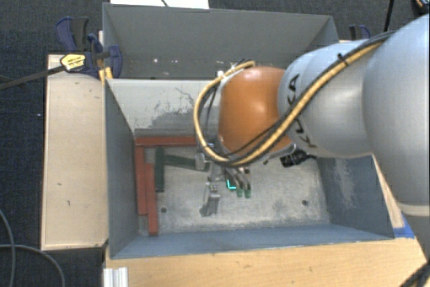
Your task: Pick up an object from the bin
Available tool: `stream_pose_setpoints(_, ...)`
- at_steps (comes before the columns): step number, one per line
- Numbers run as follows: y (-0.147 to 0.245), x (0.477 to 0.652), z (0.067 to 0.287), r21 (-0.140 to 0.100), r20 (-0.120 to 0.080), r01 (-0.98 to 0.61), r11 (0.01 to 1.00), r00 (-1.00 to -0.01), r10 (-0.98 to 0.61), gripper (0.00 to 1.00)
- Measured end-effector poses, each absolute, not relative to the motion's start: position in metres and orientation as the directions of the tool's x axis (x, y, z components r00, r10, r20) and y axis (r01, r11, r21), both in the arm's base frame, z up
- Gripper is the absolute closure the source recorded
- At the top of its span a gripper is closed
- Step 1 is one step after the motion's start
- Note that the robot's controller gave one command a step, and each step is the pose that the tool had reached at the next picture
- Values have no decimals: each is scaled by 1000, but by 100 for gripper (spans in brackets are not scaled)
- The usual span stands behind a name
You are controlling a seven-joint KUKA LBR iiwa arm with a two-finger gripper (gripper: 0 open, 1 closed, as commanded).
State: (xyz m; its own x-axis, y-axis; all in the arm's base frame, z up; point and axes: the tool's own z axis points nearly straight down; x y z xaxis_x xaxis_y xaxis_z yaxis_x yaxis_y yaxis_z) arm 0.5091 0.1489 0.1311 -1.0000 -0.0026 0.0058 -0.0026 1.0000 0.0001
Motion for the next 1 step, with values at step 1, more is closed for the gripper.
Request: stream_pose_setpoints(1, 171, 568, 68, 2, -2, 124, 992, -992, 124, 0)
